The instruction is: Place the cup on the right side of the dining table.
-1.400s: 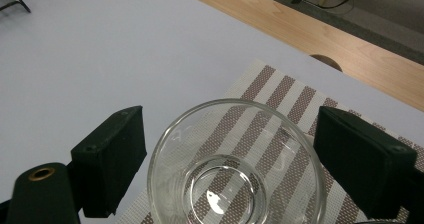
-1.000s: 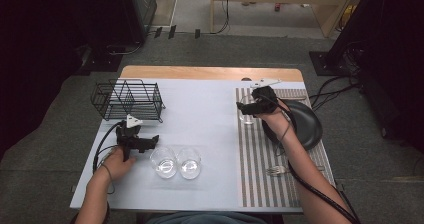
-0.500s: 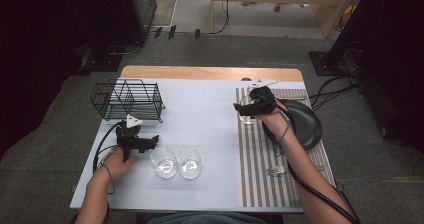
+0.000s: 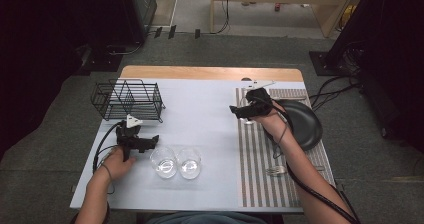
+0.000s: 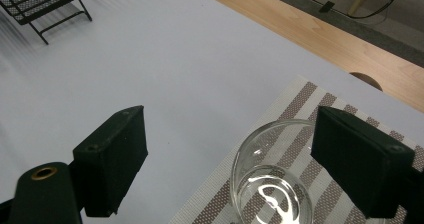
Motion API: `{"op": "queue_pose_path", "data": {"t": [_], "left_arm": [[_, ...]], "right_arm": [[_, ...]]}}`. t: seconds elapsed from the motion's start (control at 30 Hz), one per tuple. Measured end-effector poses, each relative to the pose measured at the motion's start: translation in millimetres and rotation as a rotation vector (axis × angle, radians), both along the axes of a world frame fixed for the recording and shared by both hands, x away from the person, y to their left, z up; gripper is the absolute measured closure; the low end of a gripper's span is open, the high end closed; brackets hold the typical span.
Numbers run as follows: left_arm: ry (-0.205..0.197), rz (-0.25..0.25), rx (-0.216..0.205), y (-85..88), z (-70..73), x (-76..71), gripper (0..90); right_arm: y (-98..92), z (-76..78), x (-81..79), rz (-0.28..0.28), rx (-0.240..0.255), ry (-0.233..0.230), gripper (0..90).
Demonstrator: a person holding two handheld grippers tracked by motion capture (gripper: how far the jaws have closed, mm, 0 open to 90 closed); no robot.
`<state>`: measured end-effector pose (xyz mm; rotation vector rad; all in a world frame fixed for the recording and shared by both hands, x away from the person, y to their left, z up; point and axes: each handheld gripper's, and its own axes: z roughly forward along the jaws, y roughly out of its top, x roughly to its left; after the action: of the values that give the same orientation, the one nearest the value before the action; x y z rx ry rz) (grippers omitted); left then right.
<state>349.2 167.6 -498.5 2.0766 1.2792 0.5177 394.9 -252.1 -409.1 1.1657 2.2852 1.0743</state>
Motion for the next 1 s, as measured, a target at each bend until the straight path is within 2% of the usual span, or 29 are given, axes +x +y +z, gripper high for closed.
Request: {"op": "queue_pose_path", "data": {"t": [0.2,1.0], "left_arm": [[0.0,0.0,0.0,0.0,0.0,0.0,0.0],[-0.001,0.0,0.001,0.1,0.0,0.0,0.0]], "right_arm": [[2.4,0.7,-1.6,0.009,0.004,-0.002,14.6],[21.6,-3.3,-10.9,0.11,0.01,-0.006,14.7]]}}
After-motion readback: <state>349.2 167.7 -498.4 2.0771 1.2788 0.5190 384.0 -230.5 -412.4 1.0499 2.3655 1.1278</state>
